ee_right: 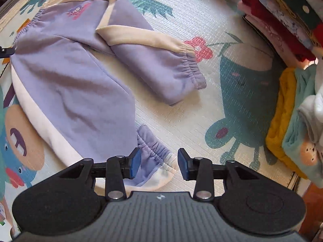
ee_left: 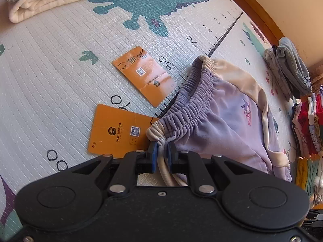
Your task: Fold clothes
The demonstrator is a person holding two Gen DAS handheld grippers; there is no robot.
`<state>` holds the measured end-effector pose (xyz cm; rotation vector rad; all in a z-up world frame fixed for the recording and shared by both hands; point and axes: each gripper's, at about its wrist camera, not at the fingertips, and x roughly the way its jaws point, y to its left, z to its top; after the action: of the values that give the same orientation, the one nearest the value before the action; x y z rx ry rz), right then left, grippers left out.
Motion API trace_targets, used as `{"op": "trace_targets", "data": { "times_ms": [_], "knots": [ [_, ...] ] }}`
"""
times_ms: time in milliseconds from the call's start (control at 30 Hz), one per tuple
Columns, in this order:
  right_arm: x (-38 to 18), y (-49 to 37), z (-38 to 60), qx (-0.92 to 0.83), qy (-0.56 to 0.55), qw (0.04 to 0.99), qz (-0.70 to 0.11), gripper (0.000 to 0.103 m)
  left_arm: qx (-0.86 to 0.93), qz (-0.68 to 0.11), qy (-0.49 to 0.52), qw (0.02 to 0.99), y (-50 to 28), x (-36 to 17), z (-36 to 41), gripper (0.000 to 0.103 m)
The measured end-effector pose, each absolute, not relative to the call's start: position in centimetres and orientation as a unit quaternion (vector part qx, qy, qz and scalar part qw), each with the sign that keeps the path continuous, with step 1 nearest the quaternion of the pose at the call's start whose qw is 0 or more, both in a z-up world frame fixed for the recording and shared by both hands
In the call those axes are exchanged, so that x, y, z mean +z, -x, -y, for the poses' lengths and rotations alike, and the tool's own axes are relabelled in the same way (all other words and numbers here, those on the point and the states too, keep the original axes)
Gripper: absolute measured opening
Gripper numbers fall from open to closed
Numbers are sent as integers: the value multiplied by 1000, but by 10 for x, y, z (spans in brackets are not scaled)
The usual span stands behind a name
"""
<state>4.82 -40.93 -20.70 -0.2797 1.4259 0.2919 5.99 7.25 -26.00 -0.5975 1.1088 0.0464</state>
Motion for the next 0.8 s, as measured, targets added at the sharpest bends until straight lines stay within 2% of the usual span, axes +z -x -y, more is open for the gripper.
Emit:
{"op": "trace_targets", "data": {
  "times_ms": [333,367,400,433,700,800],
  "knots": [
    [-247,-47,409,154,113,731,-656,35,27,-521,254,815,-62,-259,-66,9],
    [-246,-43,407,162,115,728,-657,29,29,-520,252,815,-62,-258,-65,9],
    [-245,-39,405,169,116,726,-657,13,31,-520,249,816,-63,-258,-64,9],
    [-241,-37,405,166,113,729,-654,11,34,-520,250,816,-63,-257,-63,9],
    [-198,-27,470,24,10,804,-594,8,48,-508,259,820,-56,-248,-59,8],
    [-203,-20,493,-19,-33,793,-608,8,52,-513,260,817,-53,-249,-59,8]
  ]
}}
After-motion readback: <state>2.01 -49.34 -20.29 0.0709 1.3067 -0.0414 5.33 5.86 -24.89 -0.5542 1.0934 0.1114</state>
